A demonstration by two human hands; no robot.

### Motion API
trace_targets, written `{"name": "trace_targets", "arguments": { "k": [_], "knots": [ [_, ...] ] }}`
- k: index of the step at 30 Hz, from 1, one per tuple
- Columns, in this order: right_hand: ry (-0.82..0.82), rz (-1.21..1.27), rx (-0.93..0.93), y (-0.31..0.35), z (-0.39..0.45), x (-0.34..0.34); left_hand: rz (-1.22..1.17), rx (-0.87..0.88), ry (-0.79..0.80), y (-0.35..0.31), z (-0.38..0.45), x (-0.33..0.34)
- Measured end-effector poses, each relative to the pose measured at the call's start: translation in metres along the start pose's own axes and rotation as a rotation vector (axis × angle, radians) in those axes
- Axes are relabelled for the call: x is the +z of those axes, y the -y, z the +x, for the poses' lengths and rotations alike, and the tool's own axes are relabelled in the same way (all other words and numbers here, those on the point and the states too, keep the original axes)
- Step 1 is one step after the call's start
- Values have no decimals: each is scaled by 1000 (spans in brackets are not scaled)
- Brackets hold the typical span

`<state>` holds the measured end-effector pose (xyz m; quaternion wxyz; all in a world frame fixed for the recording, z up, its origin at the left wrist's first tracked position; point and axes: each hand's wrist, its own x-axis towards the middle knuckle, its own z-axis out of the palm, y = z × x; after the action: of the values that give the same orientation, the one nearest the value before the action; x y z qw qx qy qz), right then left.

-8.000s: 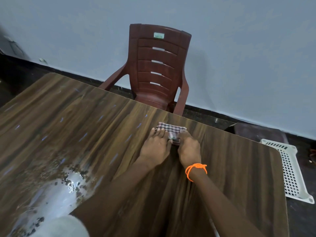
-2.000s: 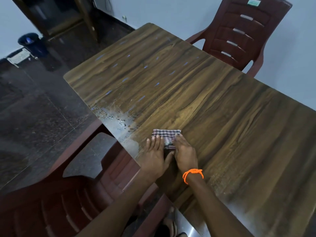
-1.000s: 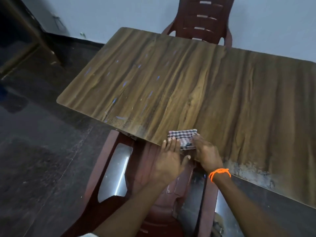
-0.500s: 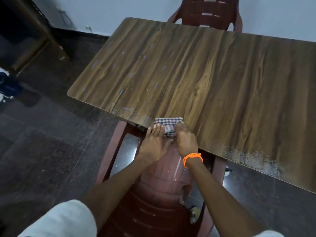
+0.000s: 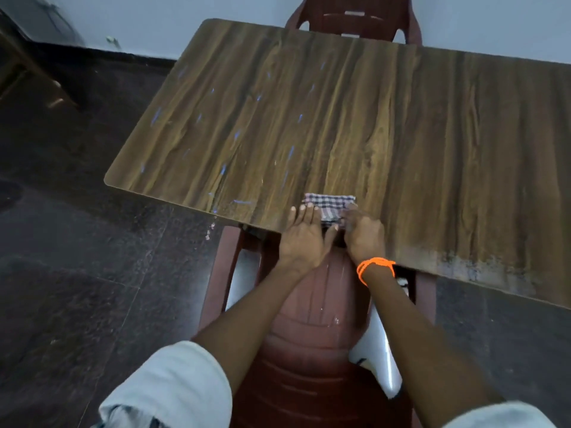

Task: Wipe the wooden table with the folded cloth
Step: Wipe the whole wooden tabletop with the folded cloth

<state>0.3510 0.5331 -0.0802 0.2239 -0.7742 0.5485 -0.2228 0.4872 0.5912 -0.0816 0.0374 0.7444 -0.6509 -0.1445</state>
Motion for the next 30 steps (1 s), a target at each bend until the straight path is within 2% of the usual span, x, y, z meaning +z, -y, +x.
{"name": "trace_targets", "arguments": {
  "k": [4,7,9,12,19,21,25,30],
  "knots": [
    [-11,107,59,48,-12,33,-19,5,-10,52,-16,-15],
    [-30,146,110,64,-32,51,-43,102,-5,88,-38,-14],
    [-57,81,146,72,-43,54,-39,177,34,102,-45,-13],
    [-82,12,173,76,-53,46,-15,248,51,98,-53,-17],
    [-193,160,409,62,-28,36,19,356,79,79,-24,-22],
    [-192,141,388,69,-15,42,29,342,84,84,-10,-25],
    [-132,110,215,97,-5,57,57,284,77,112,1,-32],
    [-55,123,199,119,-27,72,82,314,64,153,-38,-36]
  ]
}}
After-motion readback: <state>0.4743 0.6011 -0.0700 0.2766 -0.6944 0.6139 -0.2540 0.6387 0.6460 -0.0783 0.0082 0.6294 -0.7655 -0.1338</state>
